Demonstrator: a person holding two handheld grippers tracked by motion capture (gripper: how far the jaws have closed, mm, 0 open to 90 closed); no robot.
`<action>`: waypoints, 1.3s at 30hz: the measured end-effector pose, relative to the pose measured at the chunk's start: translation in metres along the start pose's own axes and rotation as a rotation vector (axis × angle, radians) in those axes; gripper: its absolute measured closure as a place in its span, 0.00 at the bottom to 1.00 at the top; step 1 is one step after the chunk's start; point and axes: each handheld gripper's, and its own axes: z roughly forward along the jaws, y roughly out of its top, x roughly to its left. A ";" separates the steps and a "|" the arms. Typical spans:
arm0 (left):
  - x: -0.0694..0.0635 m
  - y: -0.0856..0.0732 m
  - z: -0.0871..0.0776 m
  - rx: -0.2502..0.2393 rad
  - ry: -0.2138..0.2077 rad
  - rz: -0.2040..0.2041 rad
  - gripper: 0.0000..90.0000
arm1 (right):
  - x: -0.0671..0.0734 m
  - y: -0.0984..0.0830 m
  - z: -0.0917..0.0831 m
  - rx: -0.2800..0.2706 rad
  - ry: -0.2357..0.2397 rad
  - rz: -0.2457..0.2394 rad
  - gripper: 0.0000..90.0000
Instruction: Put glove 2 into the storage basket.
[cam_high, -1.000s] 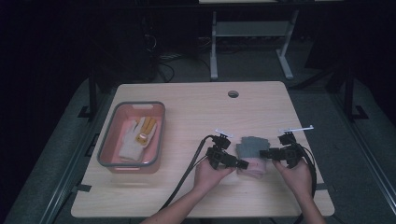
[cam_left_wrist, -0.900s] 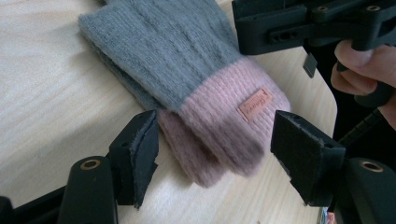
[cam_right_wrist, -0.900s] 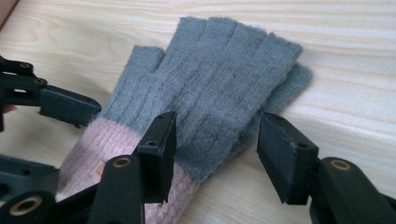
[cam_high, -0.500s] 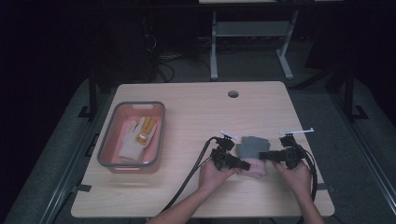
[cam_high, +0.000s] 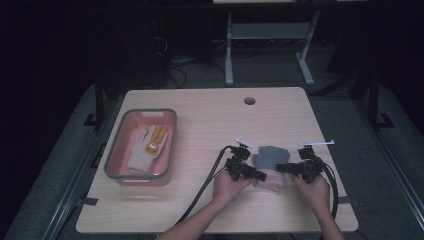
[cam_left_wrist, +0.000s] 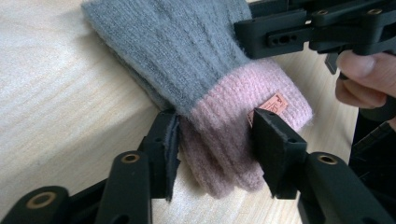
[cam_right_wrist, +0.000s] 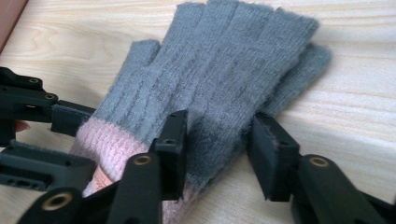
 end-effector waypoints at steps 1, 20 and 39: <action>0.000 0.000 0.000 -0.005 -0.004 -0.007 0.61 | 0.000 0.000 0.000 -0.001 0.002 0.002 0.68; 0.007 0.003 -0.002 -0.011 -0.055 -0.030 0.67 | -0.005 -0.003 -0.001 -0.035 0.063 0.025 0.81; 0.013 0.001 -0.008 -0.009 -0.031 -0.027 0.59 | 0.004 0.001 0.000 -0.027 0.049 0.013 0.73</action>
